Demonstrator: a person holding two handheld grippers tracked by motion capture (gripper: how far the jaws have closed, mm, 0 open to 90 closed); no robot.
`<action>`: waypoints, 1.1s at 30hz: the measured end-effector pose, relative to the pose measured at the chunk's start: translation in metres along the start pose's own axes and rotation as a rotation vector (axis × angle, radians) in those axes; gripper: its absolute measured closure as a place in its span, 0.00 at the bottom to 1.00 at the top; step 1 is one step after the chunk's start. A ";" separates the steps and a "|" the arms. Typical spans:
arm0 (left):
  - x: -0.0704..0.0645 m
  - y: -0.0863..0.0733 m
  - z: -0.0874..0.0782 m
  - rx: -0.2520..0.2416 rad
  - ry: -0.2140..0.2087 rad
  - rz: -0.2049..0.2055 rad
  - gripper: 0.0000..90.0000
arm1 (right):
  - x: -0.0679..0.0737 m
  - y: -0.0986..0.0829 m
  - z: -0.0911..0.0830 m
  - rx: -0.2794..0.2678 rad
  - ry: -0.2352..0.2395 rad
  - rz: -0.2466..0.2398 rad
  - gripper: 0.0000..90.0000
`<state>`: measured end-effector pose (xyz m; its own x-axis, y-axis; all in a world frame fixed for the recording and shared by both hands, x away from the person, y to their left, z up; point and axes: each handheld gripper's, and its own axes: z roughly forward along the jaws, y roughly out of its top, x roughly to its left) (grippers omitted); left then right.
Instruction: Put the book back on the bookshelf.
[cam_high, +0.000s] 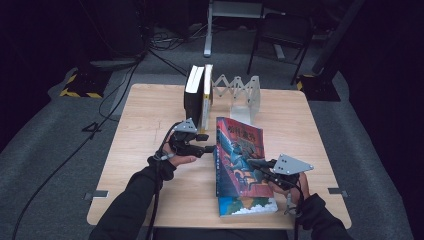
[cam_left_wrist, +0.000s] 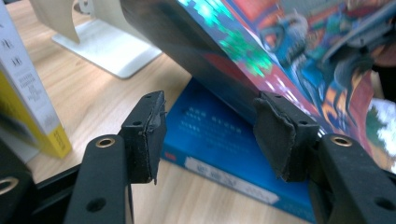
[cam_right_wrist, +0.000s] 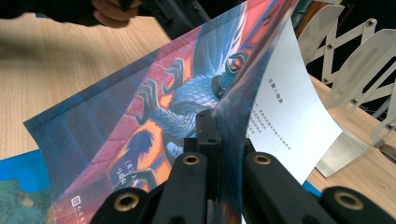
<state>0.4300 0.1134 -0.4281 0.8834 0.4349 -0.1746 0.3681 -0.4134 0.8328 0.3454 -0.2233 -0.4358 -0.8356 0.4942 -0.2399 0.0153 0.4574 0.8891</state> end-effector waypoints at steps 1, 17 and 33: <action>-0.009 -0.002 -0.001 0.013 0.012 0.004 0.43 | 0.000 0.000 0.000 -0.001 0.000 0.000 0.98; -0.034 -0.004 0.050 0.070 -0.077 -0.080 0.21 | 0.002 0.003 0.001 -0.009 -0.010 -0.016 0.98; -0.048 0.025 0.032 -0.131 -0.009 0.065 0.67 | -0.006 0.014 -0.011 -0.084 -0.057 -0.066 0.92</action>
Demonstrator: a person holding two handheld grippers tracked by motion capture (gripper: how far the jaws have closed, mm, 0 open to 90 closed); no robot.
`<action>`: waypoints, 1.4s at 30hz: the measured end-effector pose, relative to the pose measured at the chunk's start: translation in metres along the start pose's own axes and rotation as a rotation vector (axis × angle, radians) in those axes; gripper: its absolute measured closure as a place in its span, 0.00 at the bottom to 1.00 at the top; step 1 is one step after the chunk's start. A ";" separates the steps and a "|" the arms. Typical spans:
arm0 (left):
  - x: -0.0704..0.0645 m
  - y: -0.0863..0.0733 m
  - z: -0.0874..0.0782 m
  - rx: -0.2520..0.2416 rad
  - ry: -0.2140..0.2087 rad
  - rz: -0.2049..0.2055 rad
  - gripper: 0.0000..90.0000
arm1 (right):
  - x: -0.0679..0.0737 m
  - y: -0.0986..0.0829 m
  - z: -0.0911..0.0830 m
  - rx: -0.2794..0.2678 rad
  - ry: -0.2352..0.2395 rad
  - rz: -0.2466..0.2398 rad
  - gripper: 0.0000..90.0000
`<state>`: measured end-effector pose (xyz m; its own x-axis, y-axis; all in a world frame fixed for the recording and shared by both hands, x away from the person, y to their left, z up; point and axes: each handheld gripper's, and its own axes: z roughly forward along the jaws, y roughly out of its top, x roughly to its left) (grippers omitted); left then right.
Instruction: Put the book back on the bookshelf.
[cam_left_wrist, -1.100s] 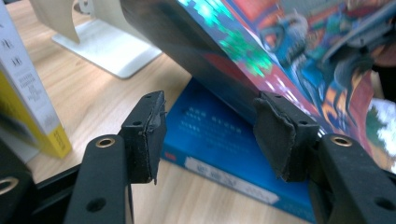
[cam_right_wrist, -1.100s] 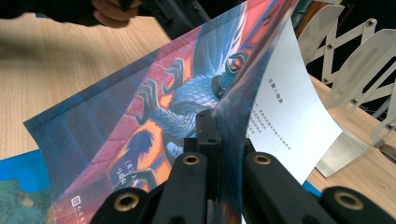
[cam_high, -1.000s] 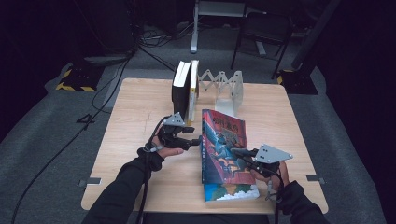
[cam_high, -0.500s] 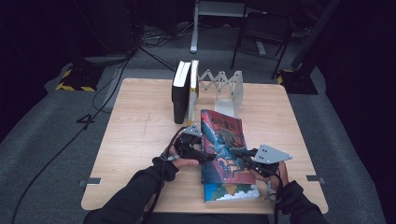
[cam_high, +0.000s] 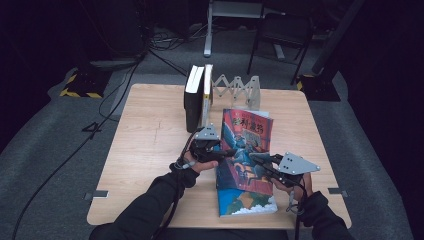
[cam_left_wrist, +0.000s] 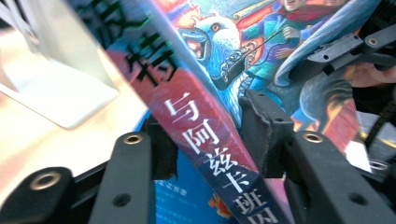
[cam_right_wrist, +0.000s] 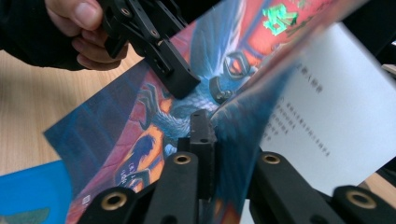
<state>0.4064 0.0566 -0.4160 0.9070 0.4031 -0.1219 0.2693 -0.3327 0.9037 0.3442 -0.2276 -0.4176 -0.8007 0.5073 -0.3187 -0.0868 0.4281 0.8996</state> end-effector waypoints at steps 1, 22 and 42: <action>-0.002 0.001 -0.003 -0.018 0.012 0.018 0.69 | 0.000 0.000 0.000 0.002 -0.005 -0.002 0.90; -0.047 -0.018 -0.043 -0.032 0.006 0.269 0.79 | -0.007 -0.008 -0.027 -0.047 -0.074 0.086 0.55; -0.064 -0.027 -0.052 -0.038 -0.034 0.272 0.82 | -0.012 -0.001 -0.024 -0.027 -0.025 0.151 0.31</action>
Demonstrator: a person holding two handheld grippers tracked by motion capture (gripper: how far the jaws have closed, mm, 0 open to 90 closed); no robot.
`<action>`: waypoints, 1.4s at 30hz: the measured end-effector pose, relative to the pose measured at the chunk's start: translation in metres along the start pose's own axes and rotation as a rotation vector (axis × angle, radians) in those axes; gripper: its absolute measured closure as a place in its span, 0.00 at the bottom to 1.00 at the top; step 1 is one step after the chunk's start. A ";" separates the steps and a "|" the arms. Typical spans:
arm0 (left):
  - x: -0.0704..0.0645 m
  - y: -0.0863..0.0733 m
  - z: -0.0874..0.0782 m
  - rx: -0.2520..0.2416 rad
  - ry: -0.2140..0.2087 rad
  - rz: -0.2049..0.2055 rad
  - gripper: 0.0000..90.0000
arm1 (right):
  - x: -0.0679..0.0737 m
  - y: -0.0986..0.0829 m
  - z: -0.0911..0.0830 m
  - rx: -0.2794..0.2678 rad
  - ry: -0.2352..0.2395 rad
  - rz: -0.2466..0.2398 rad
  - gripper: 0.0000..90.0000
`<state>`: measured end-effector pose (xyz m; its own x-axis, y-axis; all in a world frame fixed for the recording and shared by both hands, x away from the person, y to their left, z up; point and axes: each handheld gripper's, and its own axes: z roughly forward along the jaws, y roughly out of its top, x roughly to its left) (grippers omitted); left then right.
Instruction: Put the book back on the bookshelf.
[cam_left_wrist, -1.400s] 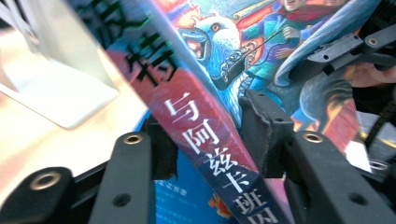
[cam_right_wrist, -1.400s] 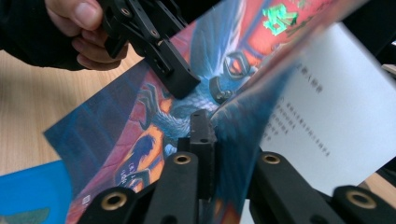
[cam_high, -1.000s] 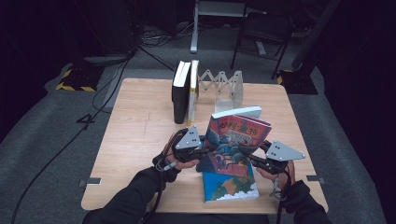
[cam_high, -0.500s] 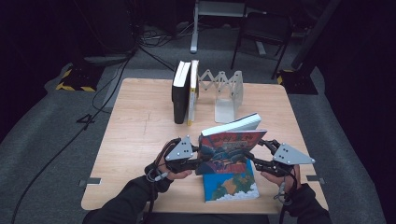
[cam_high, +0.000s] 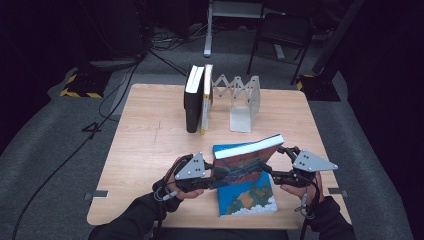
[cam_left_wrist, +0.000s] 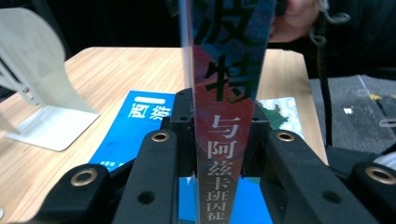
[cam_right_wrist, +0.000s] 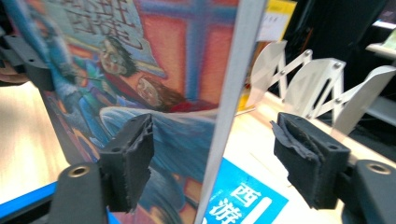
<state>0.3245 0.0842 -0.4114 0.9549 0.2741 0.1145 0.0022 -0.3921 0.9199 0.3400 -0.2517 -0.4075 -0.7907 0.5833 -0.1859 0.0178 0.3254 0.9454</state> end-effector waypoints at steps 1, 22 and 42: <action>0.001 0.000 0.000 -0.003 -0.004 -0.003 0.82 | 0.003 0.002 0.003 -0.003 0.034 -0.002 0.34; -0.007 0.027 0.020 -0.100 0.104 -0.003 0.65 | 0.011 0.009 0.008 -0.001 0.027 -0.015 0.43; 0.020 0.058 0.040 -0.107 0.149 -0.009 0.82 | -0.010 0.000 -0.021 0.013 -0.060 0.012 0.44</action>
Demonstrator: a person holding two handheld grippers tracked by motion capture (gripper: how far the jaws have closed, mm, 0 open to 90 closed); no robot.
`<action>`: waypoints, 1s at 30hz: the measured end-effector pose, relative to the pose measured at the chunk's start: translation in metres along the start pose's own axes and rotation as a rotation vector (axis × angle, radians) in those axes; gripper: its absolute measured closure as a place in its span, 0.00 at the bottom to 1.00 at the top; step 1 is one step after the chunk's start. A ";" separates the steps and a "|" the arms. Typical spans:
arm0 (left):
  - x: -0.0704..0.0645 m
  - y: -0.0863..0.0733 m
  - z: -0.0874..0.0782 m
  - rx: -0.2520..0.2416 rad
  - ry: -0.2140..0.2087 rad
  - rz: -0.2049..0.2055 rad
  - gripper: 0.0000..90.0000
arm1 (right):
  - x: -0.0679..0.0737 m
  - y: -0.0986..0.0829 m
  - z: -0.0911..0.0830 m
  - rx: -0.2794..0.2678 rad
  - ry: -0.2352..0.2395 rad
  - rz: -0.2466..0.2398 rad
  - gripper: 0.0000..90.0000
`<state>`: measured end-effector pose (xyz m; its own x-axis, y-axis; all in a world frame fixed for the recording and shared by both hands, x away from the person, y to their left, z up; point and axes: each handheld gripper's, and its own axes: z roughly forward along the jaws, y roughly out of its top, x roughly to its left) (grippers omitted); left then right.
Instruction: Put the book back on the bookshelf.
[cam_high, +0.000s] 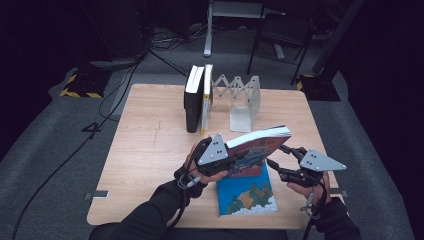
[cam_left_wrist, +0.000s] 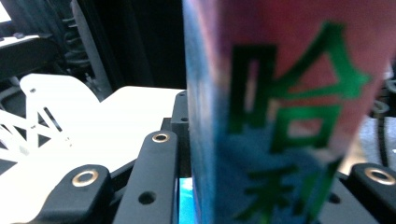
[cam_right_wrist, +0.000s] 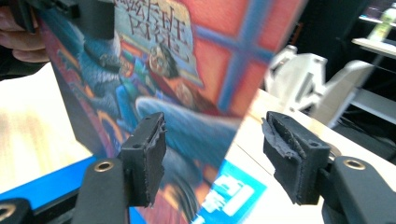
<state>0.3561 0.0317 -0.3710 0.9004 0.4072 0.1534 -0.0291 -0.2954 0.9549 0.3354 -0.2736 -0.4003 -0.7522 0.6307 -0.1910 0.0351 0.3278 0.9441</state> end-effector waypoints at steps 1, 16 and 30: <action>0.008 0.006 0.007 -0.006 0.011 0.006 0.82 | -0.007 -0.005 -0.008 0.008 -0.026 0.015 0.44; 0.070 0.022 0.019 -0.016 0.262 -0.014 0.82 | -0.032 -0.035 -0.015 0.093 -0.103 0.069 0.43; 0.094 -0.045 0.014 0.030 0.420 -0.144 0.82 | -0.031 -0.043 -0.007 0.137 -0.090 0.060 0.43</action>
<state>0.4484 0.0709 -0.4029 0.6394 0.7602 0.1154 0.1017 -0.2323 0.9673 0.3529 -0.3125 -0.4334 -0.6840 0.7106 -0.1646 0.1722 0.3766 0.9102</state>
